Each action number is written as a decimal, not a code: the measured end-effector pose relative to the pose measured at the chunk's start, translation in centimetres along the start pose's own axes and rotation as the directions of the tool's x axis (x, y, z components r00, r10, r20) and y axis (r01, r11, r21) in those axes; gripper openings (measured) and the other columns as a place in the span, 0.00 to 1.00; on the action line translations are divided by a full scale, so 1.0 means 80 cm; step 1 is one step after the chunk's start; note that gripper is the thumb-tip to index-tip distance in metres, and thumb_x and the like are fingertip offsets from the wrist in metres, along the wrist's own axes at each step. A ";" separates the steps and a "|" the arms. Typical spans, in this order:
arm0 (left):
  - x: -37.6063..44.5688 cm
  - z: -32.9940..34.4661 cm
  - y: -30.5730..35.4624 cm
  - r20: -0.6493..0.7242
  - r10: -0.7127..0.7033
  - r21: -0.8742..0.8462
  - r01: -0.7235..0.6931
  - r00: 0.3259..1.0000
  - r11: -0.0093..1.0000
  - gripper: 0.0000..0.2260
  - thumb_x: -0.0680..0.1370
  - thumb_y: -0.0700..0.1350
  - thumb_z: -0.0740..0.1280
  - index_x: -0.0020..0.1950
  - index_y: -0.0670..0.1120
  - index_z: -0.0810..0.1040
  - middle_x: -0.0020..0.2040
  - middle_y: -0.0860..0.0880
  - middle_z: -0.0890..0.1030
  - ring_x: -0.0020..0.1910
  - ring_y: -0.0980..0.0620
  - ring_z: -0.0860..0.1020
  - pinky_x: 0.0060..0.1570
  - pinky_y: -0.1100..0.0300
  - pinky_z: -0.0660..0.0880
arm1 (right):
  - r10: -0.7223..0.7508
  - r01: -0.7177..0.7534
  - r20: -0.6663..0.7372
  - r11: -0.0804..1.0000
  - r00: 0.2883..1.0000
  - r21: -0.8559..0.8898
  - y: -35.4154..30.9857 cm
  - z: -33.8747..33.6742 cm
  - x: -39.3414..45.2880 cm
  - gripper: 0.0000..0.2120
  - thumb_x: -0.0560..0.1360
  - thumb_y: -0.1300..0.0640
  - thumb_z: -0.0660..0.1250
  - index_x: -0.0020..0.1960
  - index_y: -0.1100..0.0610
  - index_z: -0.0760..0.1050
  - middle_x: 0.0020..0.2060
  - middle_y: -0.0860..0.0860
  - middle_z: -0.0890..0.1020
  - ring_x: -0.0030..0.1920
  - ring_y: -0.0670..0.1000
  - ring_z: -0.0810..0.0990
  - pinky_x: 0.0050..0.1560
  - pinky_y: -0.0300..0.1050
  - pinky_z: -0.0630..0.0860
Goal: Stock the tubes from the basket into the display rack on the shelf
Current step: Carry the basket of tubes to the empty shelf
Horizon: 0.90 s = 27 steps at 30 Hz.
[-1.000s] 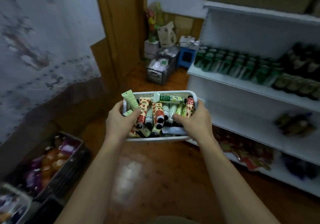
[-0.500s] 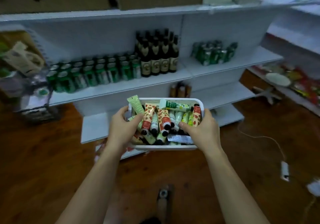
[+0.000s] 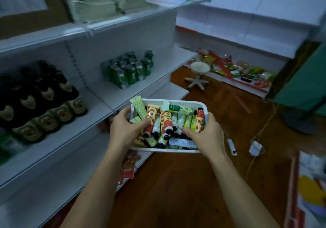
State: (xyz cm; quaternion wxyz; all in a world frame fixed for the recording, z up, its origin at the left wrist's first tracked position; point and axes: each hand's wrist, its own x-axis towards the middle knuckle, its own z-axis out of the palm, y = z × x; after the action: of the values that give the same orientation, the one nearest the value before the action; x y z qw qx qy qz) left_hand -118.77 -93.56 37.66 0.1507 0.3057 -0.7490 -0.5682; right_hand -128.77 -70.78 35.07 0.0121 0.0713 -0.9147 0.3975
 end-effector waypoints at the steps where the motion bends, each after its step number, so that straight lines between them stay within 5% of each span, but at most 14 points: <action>1: 0.015 0.022 0.013 0.035 0.007 0.015 -0.008 0.999 1.000 0.36 0.58 0.63 0.78 0.64 0.58 0.76 0.51 0.57 0.83 0.46 0.51 0.85 0.48 0.44 0.83 | 0.025 -0.025 -0.030 1.000 0.999 0.003 0.013 -0.009 0.017 0.30 0.62 0.35 0.77 0.56 0.47 0.70 0.46 0.47 0.79 0.47 0.51 0.79 0.46 0.52 0.79; 7: 0.109 0.173 0.069 0.239 0.031 0.077 -0.051 0.970 0.996 0.41 0.56 0.65 0.78 0.67 0.57 0.74 0.54 0.49 0.84 0.44 0.48 0.86 0.46 0.44 0.83 | 0.173 -0.168 -0.140 0.985 0.975 0.046 0.105 -0.057 0.123 0.29 0.62 0.35 0.77 0.55 0.48 0.71 0.45 0.46 0.80 0.46 0.51 0.80 0.44 0.53 0.81; 10: 0.153 0.258 0.099 0.310 0.043 0.064 -0.065 0.950 0.996 0.38 0.62 0.58 0.81 0.70 0.54 0.72 0.54 0.47 0.84 0.40 0.49 0.86 0.43 0.45 0.84 | 0.216 -0.206 -0.173 0.976 0.961 0.074 0.147 -0.085 0.187 0.29 0.64 0.38 0.79 0.56 0.49 0.72 0.46 0.46 0.80 0.46 0.50 0.80 0.43 0.51 0.80; 17: 0.272 0.458 0.188 0.378 0.089 0.037 -0.111 0.922 0.993 0.25 0.67 0.52 0.81 0.59 0.60 0.73 0.52 0.49 0.85 0.41 0.48 0.86 0.45 0.44 0.84 | 0.236 -0.223 -0.233 0.972 0.943 0.079 0.220 -0.179 0.376 0.28 0.66 0.40 0.79 0.57 0.50 0.71 0.45 0.47 0.80 0.43 0.47 0.79 0.33 0.38 0.70; 22: 0.338 0.565 0.252 0.369 0.159 0.014 -0.177 0.916 0.984 0.27 0.70 0.50 0.79 0.67 0.54 0.73 0.47 0.61 0.76 0.43 0.55 0.83 0.46 0.48 0.83 | 0.202 -0.190 -0.278 0.979 0.939 0.069 0.247 -0.236 0.504 0.26 0.66 0.42 0.79 0.56 0.50 0.71 0.44 0.48 0.79 0.41 0.48 0.79 0.33 0.40 0.70; 27: 0.419 0.648 0.284 0.383 0.140 0.049 -0.171 0.913 0.984 0.29 0.70 0.52 0.79 0.68 0.52 0.74 0.50 0.57 0.78 0.46 0.55 0.82 0.49 0.46 0.83 | 0.236 -0.221 -0.279 0.972 0.931 0.084 0.279 -0.254 0.609 0.26 0.67 0.42 0.79 0.57 0.50 0.71 0.44 0.48 0.79 0.41 0.48 0.79 0.33 0.41 0.73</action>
State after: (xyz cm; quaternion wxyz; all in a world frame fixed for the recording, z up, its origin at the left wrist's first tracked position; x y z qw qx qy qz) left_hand -180.71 -71.46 38.97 0.0356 0.1359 -0.8084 -0.5717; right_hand -180.82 -46.80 36.59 0.0966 -0.0936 -0.8949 0.4255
